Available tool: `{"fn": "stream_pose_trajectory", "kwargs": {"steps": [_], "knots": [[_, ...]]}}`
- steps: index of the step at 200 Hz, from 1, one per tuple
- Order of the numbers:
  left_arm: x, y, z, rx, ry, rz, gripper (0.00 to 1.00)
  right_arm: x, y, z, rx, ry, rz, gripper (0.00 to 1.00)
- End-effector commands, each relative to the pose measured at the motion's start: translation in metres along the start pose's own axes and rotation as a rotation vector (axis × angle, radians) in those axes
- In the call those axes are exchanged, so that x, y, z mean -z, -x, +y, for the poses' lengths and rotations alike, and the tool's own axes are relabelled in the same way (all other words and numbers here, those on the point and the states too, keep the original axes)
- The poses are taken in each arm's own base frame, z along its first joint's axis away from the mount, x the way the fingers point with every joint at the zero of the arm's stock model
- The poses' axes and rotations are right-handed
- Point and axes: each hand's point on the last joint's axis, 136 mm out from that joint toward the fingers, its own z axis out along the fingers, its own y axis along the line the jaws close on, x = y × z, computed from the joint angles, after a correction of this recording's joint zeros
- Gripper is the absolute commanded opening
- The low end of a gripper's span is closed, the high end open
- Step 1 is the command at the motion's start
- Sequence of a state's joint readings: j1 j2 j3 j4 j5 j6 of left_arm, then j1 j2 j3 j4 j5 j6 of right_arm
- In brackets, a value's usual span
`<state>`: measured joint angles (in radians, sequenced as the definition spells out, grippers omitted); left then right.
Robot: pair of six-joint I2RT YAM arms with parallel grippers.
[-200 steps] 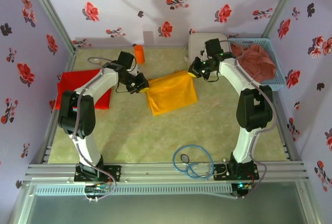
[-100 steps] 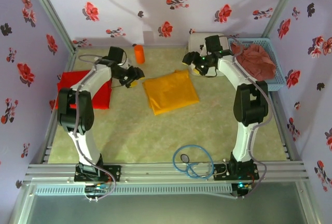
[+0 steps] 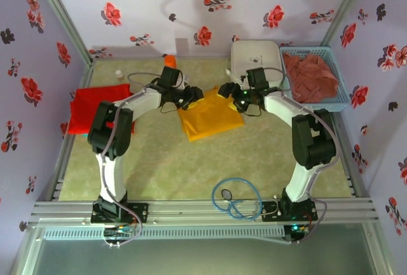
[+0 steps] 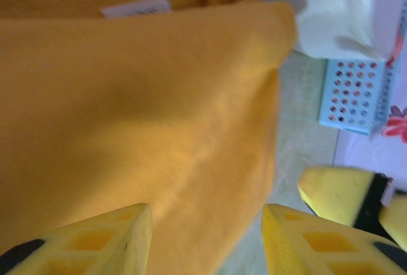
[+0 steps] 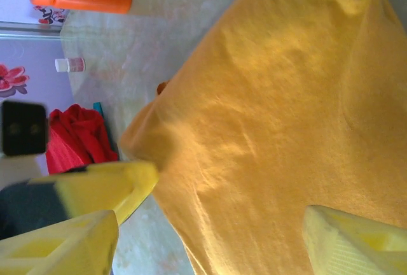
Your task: Fold and stack the t-shirts
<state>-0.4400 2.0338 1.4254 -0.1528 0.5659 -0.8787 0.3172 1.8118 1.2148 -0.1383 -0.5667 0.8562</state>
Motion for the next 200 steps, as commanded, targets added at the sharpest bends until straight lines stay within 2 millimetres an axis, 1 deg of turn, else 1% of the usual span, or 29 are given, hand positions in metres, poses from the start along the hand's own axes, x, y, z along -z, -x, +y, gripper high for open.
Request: {"fn": "stream_pose_trajectory", "kwargs": {"steps": [1, 29, 48, 61, 79, 96, 116, 136, 155, 168, 179, 186, 200], "knots": [[-0.012, 0.022, 0.021, 0.057, -0.051, -0.025, 0.47, -0.011, 0.005, 0.006, -0.013, 0.08, -0.027, 0.76], [-0.016, 0.033, 0.053, 0.115, -0.03, -0.037, 0.47, -0.027, -0.005, -0.022, -0.057, 0.068, -0.017, 0.76], [-0.017, 0.038, 0.067, 0.164, -0.037, -0.028, 0.46, -0.037, -0.013, -0.039, -0.111, 0.077, 0.0, 0.76], [-0.013, 0.041, 0.072, 0.182, -0.041, -0.024, 0.45, -0.042, -0.019, -0.052, -0.133, 0.065, 0.008, 0.76], [0.0, 0.045, 0.071, 0.174, -0.037, -0.031, 0.45, -0.044, -0.024, -0.06, -0.142, 0.051, 0.016, 0.76], [0.019, 0.048, 0.065, 0.154, -0.03, -0.04, 0.45, -0.042, -0.026, -0.059, -0.138, 0.055, 0.021, 0.75], [0.047, 0.049, 0.06, 0.119, 0.019, -0.075, 0.42, -0.036, -0.025, -0.05, -0.116, 0.062, 0.029, 0.75], [0.074, 0.041, 0.055, 0.041, 0.12, -0.078, 0.42, -0.025, -0.022, -0.033, -0.072, 0.067, 0.033, 0.75], [0.096, 0.027, 0.062, -0.028, 0.242, -0.064, 0.45, -0.013, -0.018, -0.018, -0.027, 0.062, 0.025, 0.75], [0.105, 0.018, 0.074, -0.072, 0.339, -0.051, 0.51, -0.005, -0.017, -0.012, -0.003, 0.05, 0.024, 0.76], [0.107, 0.011, 0.084, -0.084, 0.379, -0.043, 0.56, -0.001, -0.018, -0.009, 0.005, 0.036, 0.03, 0.76], [0.106, 0.005, 0.089, -0.089, 0.388, -0.031, 0.59, 0.001, -0.018, -0.008, 0.005, 0.031, 0.034, 0.76], [0.099, -0.008, 0.097, -0.089, 0.407, 0.005, 0.6, 0.006, -0.017, -0.005, 0.005, 0.041, 0.037, 0.76]]}}
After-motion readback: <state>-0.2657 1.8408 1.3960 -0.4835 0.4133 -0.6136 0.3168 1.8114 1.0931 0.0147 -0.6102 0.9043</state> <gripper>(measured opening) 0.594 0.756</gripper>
